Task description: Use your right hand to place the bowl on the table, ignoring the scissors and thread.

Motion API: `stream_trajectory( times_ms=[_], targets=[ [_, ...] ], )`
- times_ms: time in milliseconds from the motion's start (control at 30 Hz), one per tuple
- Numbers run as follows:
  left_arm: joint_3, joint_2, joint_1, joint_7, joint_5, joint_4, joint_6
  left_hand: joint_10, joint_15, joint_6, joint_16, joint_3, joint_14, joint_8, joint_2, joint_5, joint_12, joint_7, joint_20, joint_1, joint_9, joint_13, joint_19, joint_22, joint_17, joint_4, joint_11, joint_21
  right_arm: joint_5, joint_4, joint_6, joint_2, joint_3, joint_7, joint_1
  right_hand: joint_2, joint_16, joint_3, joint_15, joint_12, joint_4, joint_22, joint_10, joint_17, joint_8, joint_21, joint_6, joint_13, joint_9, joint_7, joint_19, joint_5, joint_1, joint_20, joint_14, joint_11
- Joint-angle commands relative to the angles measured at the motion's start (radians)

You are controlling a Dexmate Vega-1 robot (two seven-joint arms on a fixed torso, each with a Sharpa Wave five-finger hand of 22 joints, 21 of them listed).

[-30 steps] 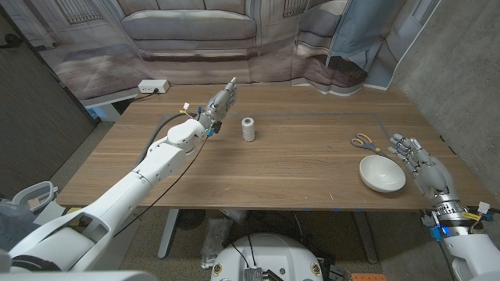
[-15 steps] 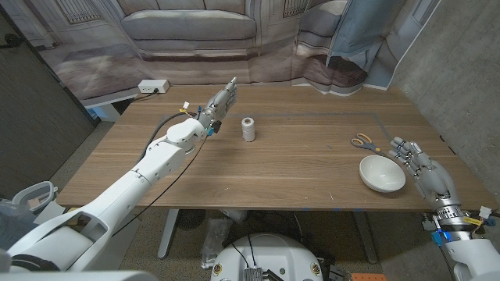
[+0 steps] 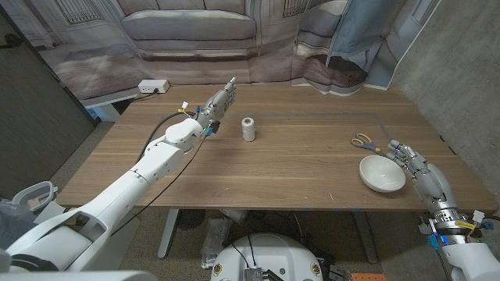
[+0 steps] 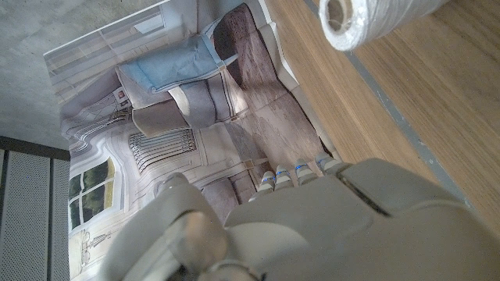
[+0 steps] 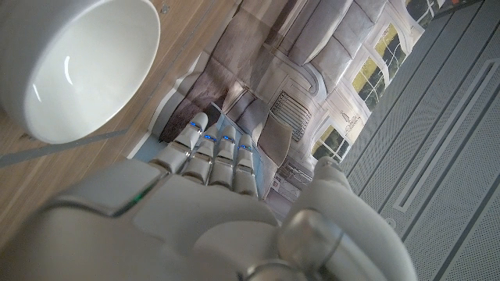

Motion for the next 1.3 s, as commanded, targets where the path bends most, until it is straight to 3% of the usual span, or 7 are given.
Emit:
stream_trajectory(
  times_ms=[33, 700, 1300],
  targets=[
    [0.004, 0.014, -0.003, -0.007, 0.021, -0.005, -0.008, -0.006, 0.000, -0.007, 0.005, -0.006, -0.016, 0.004, 0.000, -0.005, 0.006, -0.002, -0.044, 0.017, 0.004, 0.002, 0.003, 0.003, 0.004, -0.002, -0.003, 0.006, -0.043, 0.009, 0.001, 0.009, -0.005, -0.020, -0.001, 0.001, 0.003, 0.000, -0.003, 0.002, -0.006, 0.002, 0.007, 0.003, 0.005, -0.002, 0.009, 0.002, 0.002, -0.003, 0.013, 0.002, 0.008, -0.044, 0.008, 0.000],
    [-0.004, -0.009, 0.011, -0.039, 0.016, 0.063, -0.101, 0.004, 0.000, -0.001, 0.005, -0.009, -0.006, 0.004, 0.001, -0.006, 0.007, -0.004, -0.041, 0.022, 0.004, 0.002, 0.009, 0.003, 0.003, -0.004, -0.005, 0.006, -0.192, -0.044, -0.048, 0.044, 0.004, -0.102, -0.017, 0.000, 0.003, -0.001, -0.012, 0.004, -0.012, 0.002, 0.018, 0.003, 0.006, -0.005, 0.018, 0.002, 0.002, -0.011, 0.020, 0.005, 0.015, -0.045, 0.015, -0.010],
    [-0.001, 0.000, -0.002, -0.051, 0.022, 0.061, -0.087, 0.005, -0.001, 0.000, 0.003, -0.012, -0.005, 0.002, 0.003, -0.007, 0.005, -0.004, -0.039, 0.026, 0.004, 0.002, 0.010, 0.003, 0.003, -0.005, -0.005, 0.005, -0.349, -0.077, -0.096, 0.071, 0.019, -0.171, -0.024, -0.002, 0.003, -0.002, -0.016, 0.003, -0.016, 0.003, 0.020, 0.002, 0.001, -0.006, 0.012, 0.002, 0.002, -0.016, 0.031, 0.008, 0.020, -0.048, 0.021, -0.015]
  ],
)
